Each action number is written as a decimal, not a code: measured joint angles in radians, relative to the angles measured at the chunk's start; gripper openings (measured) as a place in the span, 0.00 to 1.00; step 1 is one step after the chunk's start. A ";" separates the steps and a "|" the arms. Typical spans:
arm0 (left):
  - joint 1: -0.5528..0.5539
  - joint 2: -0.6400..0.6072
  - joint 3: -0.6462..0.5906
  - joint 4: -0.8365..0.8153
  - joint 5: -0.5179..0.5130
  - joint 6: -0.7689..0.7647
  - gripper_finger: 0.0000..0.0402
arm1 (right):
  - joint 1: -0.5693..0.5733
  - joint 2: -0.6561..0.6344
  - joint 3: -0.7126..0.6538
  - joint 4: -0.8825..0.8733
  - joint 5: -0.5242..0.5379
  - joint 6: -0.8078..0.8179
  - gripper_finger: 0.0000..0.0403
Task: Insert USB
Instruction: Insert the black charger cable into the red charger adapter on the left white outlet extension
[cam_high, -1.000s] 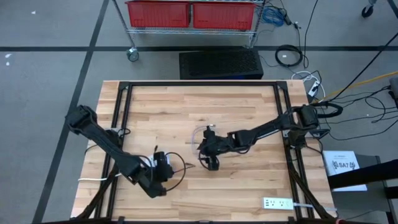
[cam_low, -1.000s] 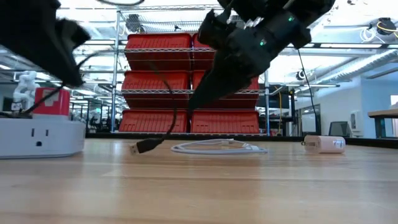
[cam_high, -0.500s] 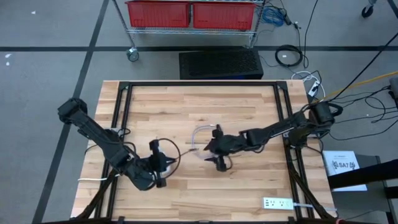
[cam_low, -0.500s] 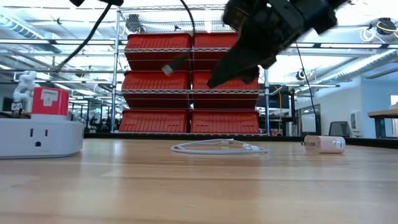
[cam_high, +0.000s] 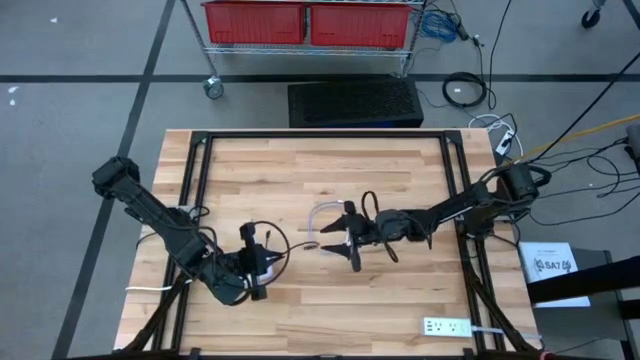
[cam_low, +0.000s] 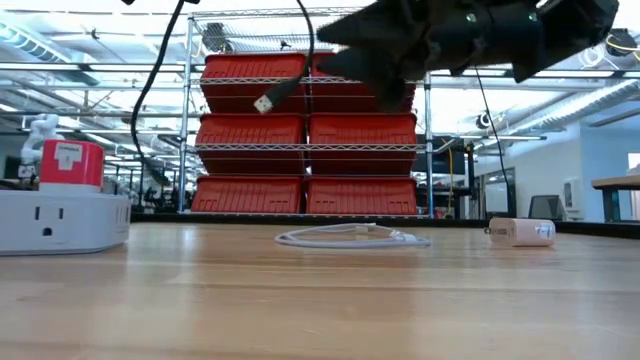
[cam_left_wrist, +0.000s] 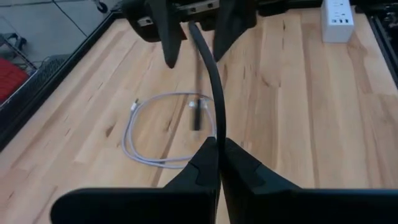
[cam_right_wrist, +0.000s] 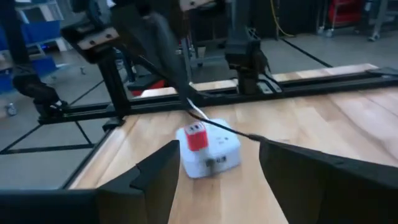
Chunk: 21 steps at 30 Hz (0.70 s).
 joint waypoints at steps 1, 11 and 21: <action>0.003 0.000 0.000 0.000 0.000 0.001 0.03 | 0.000 0.005 0.010 -0.003 -0.012 -0.004 0.50; 0.017 0.000 0.000 0.006 -0.004 0.027 0.03 | 0.000 0.024 0.053 -0.014 -0.038 -0.020 0.24; 0.017 0.000 0.000 0.013 -0.026 0.019 0.04 | 0.000 -0.005 0.054 -0.012 -0.037 -0.023 0.01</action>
